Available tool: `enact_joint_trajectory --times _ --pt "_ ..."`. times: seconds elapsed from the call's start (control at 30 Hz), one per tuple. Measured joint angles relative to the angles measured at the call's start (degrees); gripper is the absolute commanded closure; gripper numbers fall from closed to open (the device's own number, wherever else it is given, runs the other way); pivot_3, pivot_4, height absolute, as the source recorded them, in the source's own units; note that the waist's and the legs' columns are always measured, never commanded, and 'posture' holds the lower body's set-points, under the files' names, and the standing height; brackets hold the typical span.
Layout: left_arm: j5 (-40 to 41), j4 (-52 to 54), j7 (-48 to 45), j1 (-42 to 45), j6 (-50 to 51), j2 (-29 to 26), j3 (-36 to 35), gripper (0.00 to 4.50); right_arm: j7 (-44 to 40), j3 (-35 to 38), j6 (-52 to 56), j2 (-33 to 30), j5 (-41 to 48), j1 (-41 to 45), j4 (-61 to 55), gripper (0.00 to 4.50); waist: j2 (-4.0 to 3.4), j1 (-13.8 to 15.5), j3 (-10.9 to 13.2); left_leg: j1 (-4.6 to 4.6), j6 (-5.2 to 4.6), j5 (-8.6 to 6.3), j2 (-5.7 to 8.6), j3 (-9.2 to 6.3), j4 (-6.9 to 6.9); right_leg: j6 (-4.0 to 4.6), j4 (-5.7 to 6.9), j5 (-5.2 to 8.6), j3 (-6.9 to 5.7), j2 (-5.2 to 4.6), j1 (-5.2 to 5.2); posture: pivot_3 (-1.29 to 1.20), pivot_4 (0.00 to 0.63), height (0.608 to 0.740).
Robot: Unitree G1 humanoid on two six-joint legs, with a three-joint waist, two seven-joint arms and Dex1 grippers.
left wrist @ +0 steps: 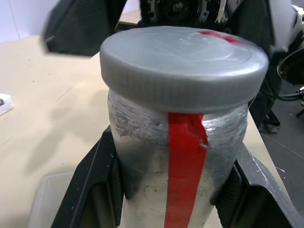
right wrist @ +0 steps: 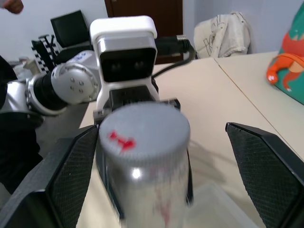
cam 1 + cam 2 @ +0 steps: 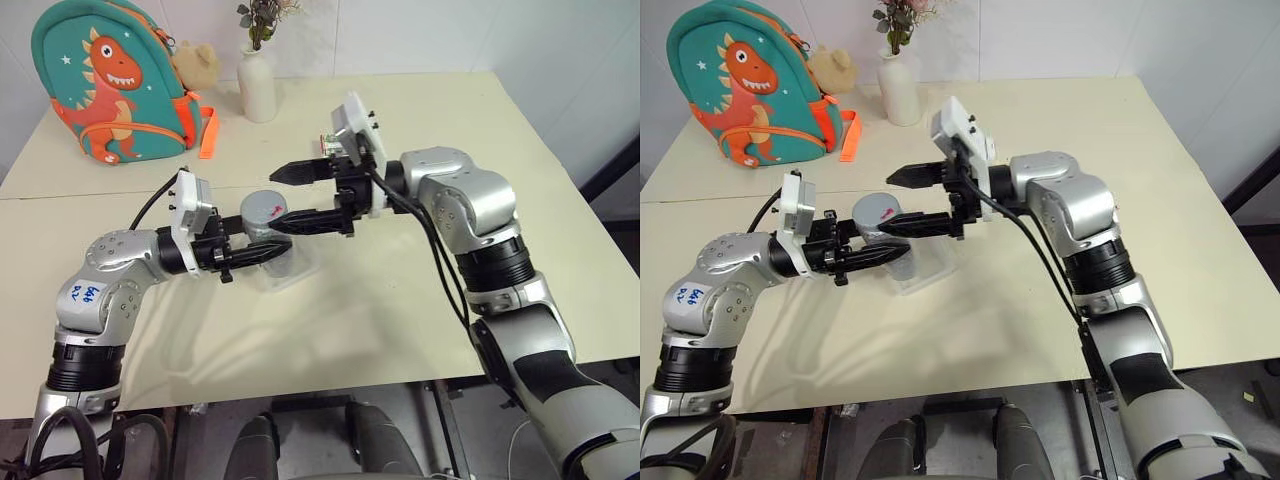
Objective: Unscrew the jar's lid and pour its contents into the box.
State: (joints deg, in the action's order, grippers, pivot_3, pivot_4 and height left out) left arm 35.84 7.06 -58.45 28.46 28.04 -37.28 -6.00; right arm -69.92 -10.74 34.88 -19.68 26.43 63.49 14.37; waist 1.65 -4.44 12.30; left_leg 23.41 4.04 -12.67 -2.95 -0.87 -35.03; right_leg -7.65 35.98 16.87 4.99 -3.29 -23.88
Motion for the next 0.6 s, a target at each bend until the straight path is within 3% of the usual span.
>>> enact_joint_trajectory --times 0.13,0.4,0.6 --pt "0.07 1.61 -1.20 -0.24 -0.09 0.00 0.15 2.52 0.24 2.58 -0.14 -3.79 -0.88 -0.85 3.85 0.04 0.00 0.09 0.00 -0.01 0.00 0.00 0.00 0.02 -0.01 0.00 -0.01 0.00 0.02 0.00 0.01 0.00 0.150 0.740" --pt "0.07 1.68 -1.50 -0.24 -0.09 0.01 0.18 2.52 -2.54 3.28 0.25 -5.41 -0.66 -1.01 6.12 0.04 0.00 -0.31 0.00 -0.02 0.00 0.00 0.00 0.02 0.00 -0.01 0.00 0.00 0.04 0.01 0.00 0.00 0.150 0.740" --pt "0.07 1.65 -1.66 -0.23 0.01 -0.03 0.11 2.52 -2.23 5.55 5.85 -2.65 5.42 -1.10 -3.04 0.04 -0.01 -0.45 0.00 -0.03 0.00 0.00 -0.01 0.01 0.01 -0.01 0.05 0.00 0.03 0.01 -0.01 0.00 0.150 0.740"
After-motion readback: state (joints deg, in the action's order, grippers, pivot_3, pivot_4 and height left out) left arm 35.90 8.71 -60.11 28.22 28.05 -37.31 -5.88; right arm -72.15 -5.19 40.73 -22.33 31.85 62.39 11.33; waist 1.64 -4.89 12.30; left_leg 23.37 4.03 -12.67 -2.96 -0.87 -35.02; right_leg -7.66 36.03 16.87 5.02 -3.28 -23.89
